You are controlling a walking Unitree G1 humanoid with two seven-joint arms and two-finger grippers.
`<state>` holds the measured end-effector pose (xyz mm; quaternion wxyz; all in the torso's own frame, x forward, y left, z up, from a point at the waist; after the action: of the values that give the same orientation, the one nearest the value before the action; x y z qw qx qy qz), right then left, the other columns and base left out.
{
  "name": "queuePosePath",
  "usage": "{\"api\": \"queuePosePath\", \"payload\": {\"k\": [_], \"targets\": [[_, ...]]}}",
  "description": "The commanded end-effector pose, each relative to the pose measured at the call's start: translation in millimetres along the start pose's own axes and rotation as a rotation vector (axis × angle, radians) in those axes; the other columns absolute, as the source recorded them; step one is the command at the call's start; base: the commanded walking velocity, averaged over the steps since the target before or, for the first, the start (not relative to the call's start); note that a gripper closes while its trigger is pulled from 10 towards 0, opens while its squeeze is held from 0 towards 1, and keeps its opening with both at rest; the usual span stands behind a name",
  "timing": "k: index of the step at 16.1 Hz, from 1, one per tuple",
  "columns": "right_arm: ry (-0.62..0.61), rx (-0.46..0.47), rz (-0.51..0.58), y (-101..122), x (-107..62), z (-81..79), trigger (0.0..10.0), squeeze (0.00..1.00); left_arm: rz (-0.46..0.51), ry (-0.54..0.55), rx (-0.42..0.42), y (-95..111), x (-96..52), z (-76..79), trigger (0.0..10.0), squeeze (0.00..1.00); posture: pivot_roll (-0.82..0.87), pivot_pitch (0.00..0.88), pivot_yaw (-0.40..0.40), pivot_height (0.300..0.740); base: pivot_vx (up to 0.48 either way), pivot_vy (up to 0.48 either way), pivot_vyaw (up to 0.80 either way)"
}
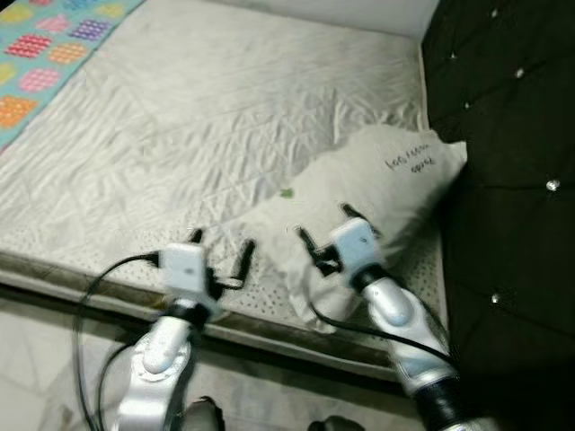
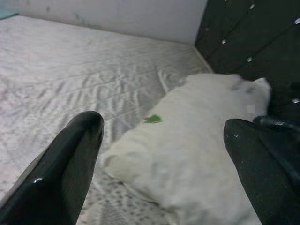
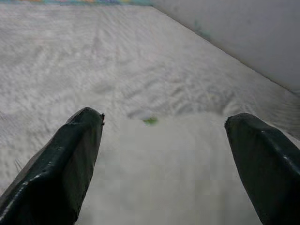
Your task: Clean up the room
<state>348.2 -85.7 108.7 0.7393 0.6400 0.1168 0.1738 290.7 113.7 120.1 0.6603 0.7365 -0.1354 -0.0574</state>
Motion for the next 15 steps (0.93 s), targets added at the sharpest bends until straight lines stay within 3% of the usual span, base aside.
{"api": "queuePosePath", "payload": {"k": [1, 4, 11, 15], "targets": [[0.008, 0.021, 0.001, -0.8, 0.1, -3.2, 10.0, 0.0, -0.027, 0.02, -0.005, -6.1, -5.2, -4.6, 10.0, 0.0, 0.12, 0.189, -0.072, 0.74, 0.0, 0.0, 0.0], [0.005, 0.025, 0.001, -1.2, -0.3, -3.8, 10.0, 0.0, -0.03, 0.016, -0.011, -6.9, -4.2, -3.4, 10.0, 0.0, 0.12, 0.19, -0.068, 0.74, 0.0, 0.104, 0.0], [0.011, 0.023, 0.001, -1.2, 0.2, -5.9, 10.0, 0.0, -0.028, 0.012, -0.012, -6.4, -3.4, -2.9, 10.0, 0.0, 0.12, 0.193, -0.068, 0.74, 0.0, 0.476, 0.0], [0.011, 0.019, 0.002, -1.0, 0.7, -5.6, 10.0, 0.0, -0.015, 0.004, -0.009, -4.2, -3.1, -1.8, 10.0, 0.0, 0.12, 0.193, -0.068, 0.74, 0.0, 0.0, 0.0]]}}
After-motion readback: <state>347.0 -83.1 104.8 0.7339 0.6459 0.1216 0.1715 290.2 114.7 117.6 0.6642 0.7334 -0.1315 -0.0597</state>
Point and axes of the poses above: a point about 5 cm out from each wrist's last joint towards the gripper, its own x axis pointing out of the wrist towards the gripper, its own y axis along the axis of the wrist's last joint, z = x × y, the point moved 4 cm from there along x, pointing out of the wrist towards the gripper, and after that the axes turned 10 degrees about x, right-handed, at the moved point
